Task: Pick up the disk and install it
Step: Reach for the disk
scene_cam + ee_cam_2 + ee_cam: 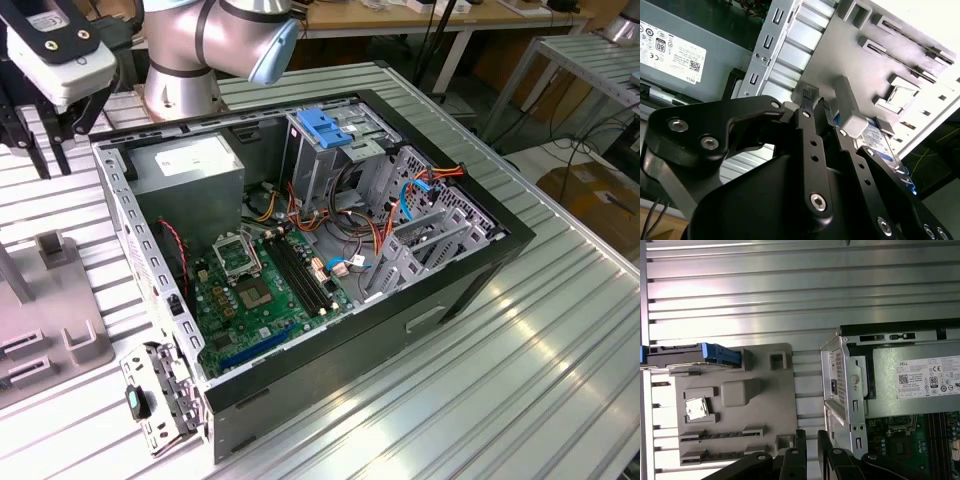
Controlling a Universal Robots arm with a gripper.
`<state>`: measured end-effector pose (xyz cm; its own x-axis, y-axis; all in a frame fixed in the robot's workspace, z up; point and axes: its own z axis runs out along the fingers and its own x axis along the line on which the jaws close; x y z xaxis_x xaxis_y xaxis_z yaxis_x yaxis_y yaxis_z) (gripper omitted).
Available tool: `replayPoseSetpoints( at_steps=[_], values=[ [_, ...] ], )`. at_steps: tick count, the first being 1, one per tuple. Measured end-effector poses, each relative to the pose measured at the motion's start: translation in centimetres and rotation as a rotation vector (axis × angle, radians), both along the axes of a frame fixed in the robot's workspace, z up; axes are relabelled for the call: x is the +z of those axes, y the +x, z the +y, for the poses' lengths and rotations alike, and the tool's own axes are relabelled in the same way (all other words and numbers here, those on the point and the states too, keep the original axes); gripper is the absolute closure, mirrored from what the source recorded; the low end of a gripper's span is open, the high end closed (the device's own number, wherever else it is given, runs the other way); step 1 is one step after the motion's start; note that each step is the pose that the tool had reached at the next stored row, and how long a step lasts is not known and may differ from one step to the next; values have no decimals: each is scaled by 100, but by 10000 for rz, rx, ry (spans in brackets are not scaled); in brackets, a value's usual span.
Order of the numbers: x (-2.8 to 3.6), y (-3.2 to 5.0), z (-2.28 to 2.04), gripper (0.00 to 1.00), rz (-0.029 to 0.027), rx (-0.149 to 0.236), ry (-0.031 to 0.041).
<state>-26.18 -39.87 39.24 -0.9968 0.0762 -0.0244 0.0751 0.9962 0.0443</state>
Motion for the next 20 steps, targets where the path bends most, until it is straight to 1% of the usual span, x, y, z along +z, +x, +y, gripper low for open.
replayPoseSetpoints(
  at_steps=[7,12,20],
  values=[
    [-1,-170,2,76,0,1,0],
    [-2,-259,5,76,0,-1,0],
    [-3,-435,8,76,0,0,0]
  ],
)
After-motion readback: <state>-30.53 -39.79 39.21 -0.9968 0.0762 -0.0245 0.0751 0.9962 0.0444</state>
